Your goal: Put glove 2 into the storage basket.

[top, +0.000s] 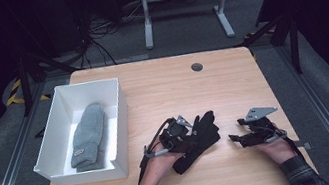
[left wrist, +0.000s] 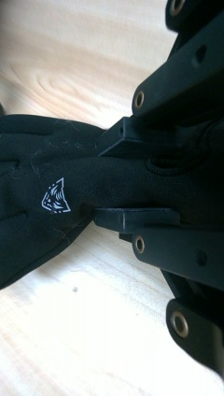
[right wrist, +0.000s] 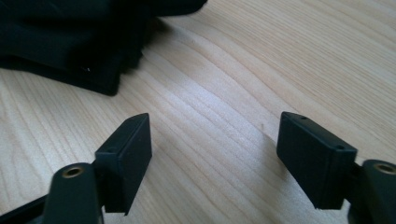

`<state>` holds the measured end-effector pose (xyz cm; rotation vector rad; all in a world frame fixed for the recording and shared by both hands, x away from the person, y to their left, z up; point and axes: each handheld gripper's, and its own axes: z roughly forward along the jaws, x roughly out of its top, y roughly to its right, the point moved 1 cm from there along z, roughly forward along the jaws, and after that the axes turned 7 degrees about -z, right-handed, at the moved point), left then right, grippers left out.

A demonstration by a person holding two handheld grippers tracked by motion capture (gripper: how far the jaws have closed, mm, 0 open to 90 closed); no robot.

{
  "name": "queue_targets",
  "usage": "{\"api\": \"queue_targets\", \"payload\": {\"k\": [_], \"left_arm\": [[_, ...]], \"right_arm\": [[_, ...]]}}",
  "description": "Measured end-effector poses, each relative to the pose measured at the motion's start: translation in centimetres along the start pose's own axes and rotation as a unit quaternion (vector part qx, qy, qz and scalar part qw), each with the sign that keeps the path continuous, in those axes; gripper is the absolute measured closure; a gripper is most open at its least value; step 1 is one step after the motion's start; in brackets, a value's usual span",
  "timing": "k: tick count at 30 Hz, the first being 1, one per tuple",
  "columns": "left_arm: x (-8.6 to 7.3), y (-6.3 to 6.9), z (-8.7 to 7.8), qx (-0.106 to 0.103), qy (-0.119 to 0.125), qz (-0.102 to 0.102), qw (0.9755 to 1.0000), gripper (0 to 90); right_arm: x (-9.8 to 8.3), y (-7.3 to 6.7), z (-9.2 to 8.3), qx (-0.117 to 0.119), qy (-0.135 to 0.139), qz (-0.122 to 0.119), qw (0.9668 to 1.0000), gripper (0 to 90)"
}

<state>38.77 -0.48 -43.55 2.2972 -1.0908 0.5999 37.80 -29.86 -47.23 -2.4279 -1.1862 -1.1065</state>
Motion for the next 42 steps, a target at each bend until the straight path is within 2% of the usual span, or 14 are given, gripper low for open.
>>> {"api": "queue_targets", "payload": {"k": [2, 5, 12, 17, 21, 22, 29, 33, 39, 42], "left_arm": [[0.3, 0.3, -1.4, 0.001, 0.009, -0.004, 1.0000, 68.3], [0.7, 0.3, -2.8, 0.004, 0.015, -0.013, 0.9998, 68.2], [2.1, 0.5, -6.7, 0.024, 0.030, -0.016, 0.9991, 68.1], [2.8, -0.2, -9.1, 0.034, 0.046, -0.028, 0.9980, 68.0], [3.1, -1.0, -11.6, 0.043, 0.063, -0.043, 0.9961, 68.1], [3.1, -1.0, -11.6, 0.043, 0.063, -0.043, 0.9961, 68.1], [2.8, -2.9, -15.5, 0.072, 0.089, -0.067, 0.9911, 68.1], [2.4, -3.8, -17.0, 0.085, 0.098, -0.077, 0.9886, 68.1], [1.3, -5.5, -19.5, 0.107, 0.116, -0.100, 0.9823, 68.2], [0.6, -6.4, -20.8, 0.122, 0.128, -0.116, 0.9775, 68.2]], "right_arm": [[-0.3, 0.0, 0.1, -0.002, 0.013, 0.000, 0.9999, 21.9], [-0.3, 0.1, 0.2, -0.004, 0.011, 0.003, 0.9999, 19.5], [-0.3, 0.1, 0.2, -0.007, 0.009, 0.006, 0.9999, 17.7], [-0.3, 0.1, 0.2, -0.008, 0.009, 0.006, 0.9999, 17.4], [-0.3, 0.1, 0.2, -0.008, 0.008, 0.006, 0.9999, 17.4], [-0.3, 0.1, 0.2, -0.008, 0.008, 0.006, 0.9999, 17.4], [-0.3, 0.1, 0.2, -0.010, 0.008, 0.006, 0.9999, 16.9], [-0.3, 0.1, 0.2, -0.010, 0.007, 0.007, 0.9999, 16.8], [-0.3, 0.1, 0.3, -0.009, 0.008, 0.007, 0.9999, 16.5], [-0.3, 0.1, 0.3, -0.009, 0.008, 0.007, 0.9999, 16.4]]}}
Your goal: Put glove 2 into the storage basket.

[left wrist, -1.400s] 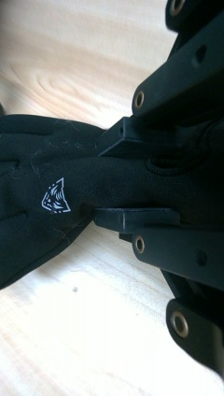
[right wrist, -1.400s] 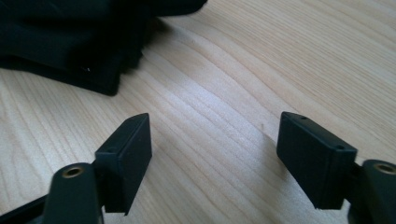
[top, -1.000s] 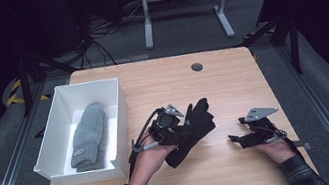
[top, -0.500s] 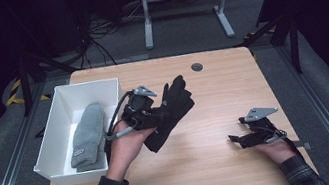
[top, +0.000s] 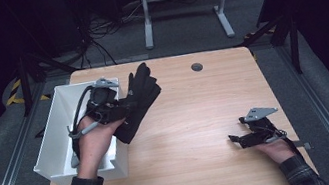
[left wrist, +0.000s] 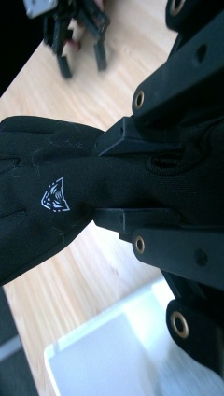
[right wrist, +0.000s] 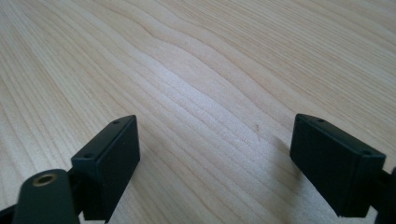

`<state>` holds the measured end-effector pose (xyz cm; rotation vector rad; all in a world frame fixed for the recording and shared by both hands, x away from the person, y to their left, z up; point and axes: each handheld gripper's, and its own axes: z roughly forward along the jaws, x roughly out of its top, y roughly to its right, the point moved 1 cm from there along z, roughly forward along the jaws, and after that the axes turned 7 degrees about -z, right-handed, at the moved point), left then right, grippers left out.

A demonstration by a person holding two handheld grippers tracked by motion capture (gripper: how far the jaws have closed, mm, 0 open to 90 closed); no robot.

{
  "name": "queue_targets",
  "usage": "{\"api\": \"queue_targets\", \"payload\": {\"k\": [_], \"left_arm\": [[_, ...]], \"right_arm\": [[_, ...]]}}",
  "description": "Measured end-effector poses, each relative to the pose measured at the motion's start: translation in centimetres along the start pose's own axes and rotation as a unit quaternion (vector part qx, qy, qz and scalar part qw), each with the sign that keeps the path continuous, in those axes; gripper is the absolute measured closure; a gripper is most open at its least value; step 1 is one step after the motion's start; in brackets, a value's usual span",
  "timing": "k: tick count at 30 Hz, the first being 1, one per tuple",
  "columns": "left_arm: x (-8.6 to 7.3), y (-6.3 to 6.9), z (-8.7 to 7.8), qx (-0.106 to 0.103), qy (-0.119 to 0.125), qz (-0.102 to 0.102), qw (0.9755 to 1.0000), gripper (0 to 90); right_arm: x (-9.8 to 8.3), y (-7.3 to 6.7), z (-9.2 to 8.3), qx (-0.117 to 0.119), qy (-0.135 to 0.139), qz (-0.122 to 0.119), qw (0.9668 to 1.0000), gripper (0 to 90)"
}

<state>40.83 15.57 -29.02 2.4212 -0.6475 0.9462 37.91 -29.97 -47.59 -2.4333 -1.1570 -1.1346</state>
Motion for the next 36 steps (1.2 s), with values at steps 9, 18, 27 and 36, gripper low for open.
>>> {"api": "queue_targets", "payload": {"k": [9, 18, 27, 36], "left_arm": [[-1.8, -4.6, -2.9, 0.055, 0.021, -0.048, 0.9971, 68.2], [-4.5, -8.9, -3.3, 0.097, 0.009, -0.105, 0.9897, 68.2], [-7.4, -12.1, -1.4, 0.112, -0.022, -0.153, 0.9815, 67.9], [-9.0, -13.4, 0.2, 0.114, -0.047, -0.177, 0.9764, 61.5]], "right_arm": [[0.0, 0.0, 0.1, -0.002, -0.001, 0.002, 1.0000, 15.6], [0.0, 0.0, 0.0, -0.004, -0.001, 0.003, 1.0000, 15.5], [0.0, 0.0, 0.0, -0.004, -0.001, 0.004, 1.0000, 15.5], [0.0, 0.0, 0.0, -0.006, -0.001, 0.003, 1.0000, 15.3]]}}
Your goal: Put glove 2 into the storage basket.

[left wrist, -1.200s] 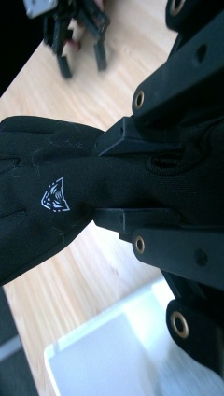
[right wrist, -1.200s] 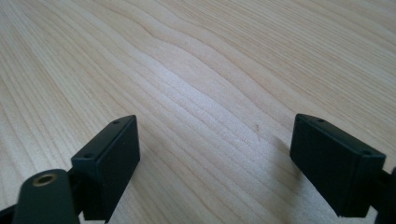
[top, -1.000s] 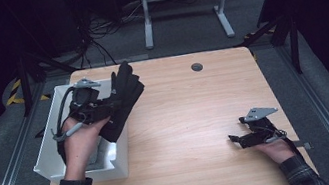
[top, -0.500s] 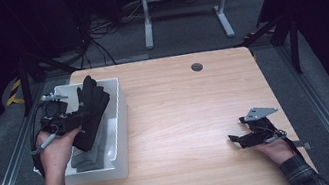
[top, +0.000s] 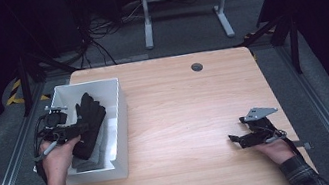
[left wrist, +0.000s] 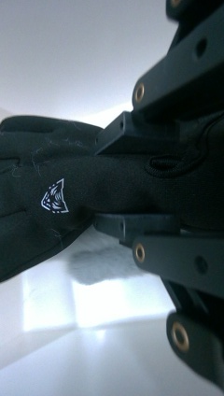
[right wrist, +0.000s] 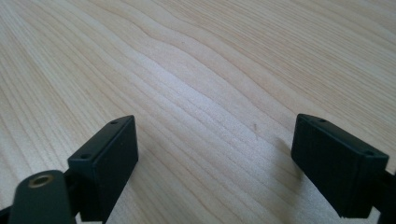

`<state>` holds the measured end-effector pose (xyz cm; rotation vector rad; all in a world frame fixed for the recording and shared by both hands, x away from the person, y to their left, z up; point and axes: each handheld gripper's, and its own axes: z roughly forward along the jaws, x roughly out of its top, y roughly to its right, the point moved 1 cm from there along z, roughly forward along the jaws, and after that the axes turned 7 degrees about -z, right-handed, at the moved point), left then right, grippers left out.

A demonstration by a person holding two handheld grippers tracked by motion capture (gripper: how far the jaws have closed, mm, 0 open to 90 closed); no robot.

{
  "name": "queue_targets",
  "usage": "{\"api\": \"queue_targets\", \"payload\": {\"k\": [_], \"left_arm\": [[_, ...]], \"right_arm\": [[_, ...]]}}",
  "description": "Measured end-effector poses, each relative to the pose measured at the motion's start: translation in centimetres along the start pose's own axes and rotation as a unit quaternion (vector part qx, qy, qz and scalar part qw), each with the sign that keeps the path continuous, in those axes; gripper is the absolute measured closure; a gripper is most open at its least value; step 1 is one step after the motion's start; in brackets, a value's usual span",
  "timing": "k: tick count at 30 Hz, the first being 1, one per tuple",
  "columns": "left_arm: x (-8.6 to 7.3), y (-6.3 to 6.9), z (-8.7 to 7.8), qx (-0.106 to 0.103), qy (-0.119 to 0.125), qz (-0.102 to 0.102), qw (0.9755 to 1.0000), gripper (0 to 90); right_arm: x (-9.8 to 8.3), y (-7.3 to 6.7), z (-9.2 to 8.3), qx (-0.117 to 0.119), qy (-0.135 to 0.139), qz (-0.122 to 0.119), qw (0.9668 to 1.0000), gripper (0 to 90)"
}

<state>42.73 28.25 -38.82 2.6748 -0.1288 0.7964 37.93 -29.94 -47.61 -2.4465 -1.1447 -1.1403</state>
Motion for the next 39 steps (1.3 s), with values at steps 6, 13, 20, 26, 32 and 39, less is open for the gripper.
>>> {"api": "queue_targets", "payload": {"k": [6, 13, 20, 26, 32, 39], "left_arm": [[-0.1, 0.4, 0.7, 0.023, 0.000, 0.009, 0.9997, 36.1], [0.5, 1.3, -0.1, 0.063, 0.020, 0.023, 0.9976, 19.7], [1.2, 1.7, -1.3, 0.042, 0.038, 0.031, 0.9979, 18.8], [1.3, 3.2, -1.7, 0.015, 0.045, 0.047, 0.9978, 18.6], [1.9, 5.6, -1.5, -0.015, 0.052, 0.069, 0.9962, 18.5], [2.6, 9.2, -1.5, -0.048, 0.062, 0.100, 0.9919, 18.5]], "right_arm": [[0.0, 0.0, 0.0, 0.000, 0.000, 0.000, 1.0000, 15.3], [0.0, 0.0, 0.0, 0.000, 0.000, 0.001, 1.0000, 15.3], [0.0, 0.0, 0.0, -0.002, -0.001, 0.001, 1.0000, 15.3], [0.0, 0.0, 0.0, -0.002, -0.001, 0.002, 1.0000, 15.3], [0.0, 0.0, 0.0, -0.001, -0.001, 0.002, 1.0000, 15.2], [0.0, -0.1, 0.0, -0.001, -0.001, 0.003, 1.0000, 15.2]]}}
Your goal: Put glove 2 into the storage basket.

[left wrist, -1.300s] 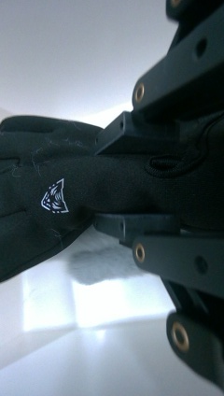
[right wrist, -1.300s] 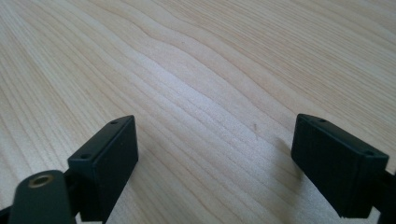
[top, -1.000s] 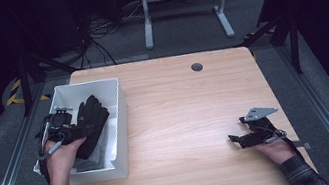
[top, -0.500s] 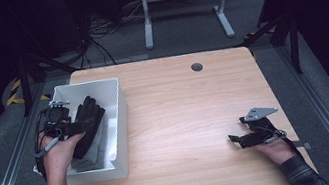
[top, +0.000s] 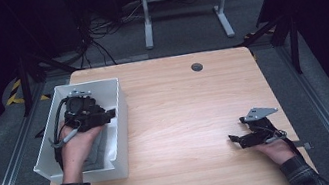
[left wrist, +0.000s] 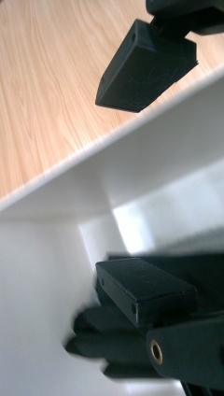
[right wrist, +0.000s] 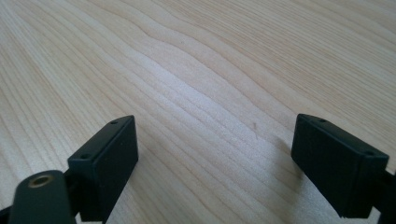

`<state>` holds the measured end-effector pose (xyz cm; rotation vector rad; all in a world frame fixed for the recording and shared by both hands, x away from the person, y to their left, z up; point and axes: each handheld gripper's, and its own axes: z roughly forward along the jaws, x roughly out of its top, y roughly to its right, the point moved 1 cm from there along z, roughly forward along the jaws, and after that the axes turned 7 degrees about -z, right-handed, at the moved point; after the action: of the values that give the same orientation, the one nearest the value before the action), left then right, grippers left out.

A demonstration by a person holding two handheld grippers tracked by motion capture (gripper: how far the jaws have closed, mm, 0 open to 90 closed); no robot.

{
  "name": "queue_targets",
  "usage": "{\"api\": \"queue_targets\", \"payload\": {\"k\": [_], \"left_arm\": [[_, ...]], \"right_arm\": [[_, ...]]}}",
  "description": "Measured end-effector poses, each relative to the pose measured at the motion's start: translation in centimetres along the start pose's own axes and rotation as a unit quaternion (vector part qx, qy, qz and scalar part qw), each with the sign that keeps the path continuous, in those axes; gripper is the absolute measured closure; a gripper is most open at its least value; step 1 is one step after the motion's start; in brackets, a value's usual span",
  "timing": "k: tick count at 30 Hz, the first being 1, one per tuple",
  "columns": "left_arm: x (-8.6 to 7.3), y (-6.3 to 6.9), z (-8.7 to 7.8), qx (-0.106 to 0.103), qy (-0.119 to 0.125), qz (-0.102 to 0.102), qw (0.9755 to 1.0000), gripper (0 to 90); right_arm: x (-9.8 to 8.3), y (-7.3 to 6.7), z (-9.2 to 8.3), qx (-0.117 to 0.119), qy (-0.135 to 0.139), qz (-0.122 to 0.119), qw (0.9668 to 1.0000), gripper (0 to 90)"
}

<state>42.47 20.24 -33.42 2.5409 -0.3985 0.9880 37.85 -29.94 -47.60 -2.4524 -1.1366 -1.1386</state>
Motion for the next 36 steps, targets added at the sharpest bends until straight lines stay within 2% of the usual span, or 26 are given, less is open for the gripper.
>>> {"api": "queue_targets", "payload": {"k": [1, 2, 3, 7, 8, 9, 14, 18, 19, 21, 23, 31, 35, 36], "left_arm": [[0.1, 0.5, 0.0, -0.006, 0.000, 0.007, 1.0000, 18.5], [0.3, 1.6, 0.1, -0.017, 0.003, 0.017, 0.9997, 18.5], [0.3, 1.6, 0.1, -0.017, 0.003, 0.017, 0.9997, 18.5], [0.4, 3.7, 0.6, -0.040, 0.002, 0.037, 0.9985, 18.3], [0.3, 4.7, 0.9, -0.050, 0.003, 0.042, 0.9978, 18.3], [0.3, 4.7, 0.9, -0.050, 0.003, 0.042, 0.9978, 18.3], [-0.6, 7.8, 2.3, -0.082, -0.001, 0.068, 0.9944, 17.9], [-1.3, 9.8, 3.1, -0.094, 0.001, 0.089, 0.9916, 18.0], [-1.5, 10.5, 3.4, -0.084, 0.001, 0.100, 0.9914, 18.2], [-1.8, 11.3, 3.6, -0.096, 0.001, 0.104, 0.9899, 17.9], [-2.2, 12.3, 4.0, -0.096, -0.002, 0.117, 0.9885, 17.9], [-4.3, 14.3, 6.2, -0.111, -0.019, 0.138, 0.9840, 17.6], [-5.7, 14.9, 7.7, -0.111, -0.029, 0.152, 0.9817, 17.2], [-6.4, 15.1, 8.4, -0.112, -0.036, 0.158, 0.9804, 17.1]], "right_arm": [[0.0, 0.0, 0.0, 0.000, 0.000, 0.000, 1.0000, 15.2], [0.0, 0.0, 0.0, 0.000, 0.000, 0.000, 1.0000, 15.2], [0.0, 0.0, 0.0, 0.000, 0.000, 0.000, 1.0000, 15.2], [0.0, 0.0, 0.0, 0.000, 0.000, 0.000, 1.0000, 15.2], [0.0, 0.0, 0.0, 0.000, -0.001, 0.000, 1.0000, 15.1], [0.0, 0.0, 0.0, 0.000, -0.001, 0.000, 1.0000, 15.1], [0.0, 0.0, 0.0, 0.000, 0.000, 0.000, 1.0000, 15.1], [0.0, 0.0, 0.0, 0.000, 0.000, 0.000, 1.0000, 15.1], [0.0, 0.0, 0.0, -0.001, -0.001, 0.000, 1.0000, 15.0], [0.0, 0.0, 0.0, 0.000, -0.001, 0.000, 1.0000, 15.0], [0.0, 0.0, 0.0, 0.000, -0.001, 0.000, 1.0000, 15.0], [0.0, 0.0, 0.0, 0.000, -0.001, 0.000, 1.0000, 15.0], [0.0, 0.0, 0.0, 0.000, -0.001, 0.000, 1.0000, 15.0], [0.0, 0.0, 0.0, 0.000, -0.001, 0.000, 1.0000, 15.0]]}}
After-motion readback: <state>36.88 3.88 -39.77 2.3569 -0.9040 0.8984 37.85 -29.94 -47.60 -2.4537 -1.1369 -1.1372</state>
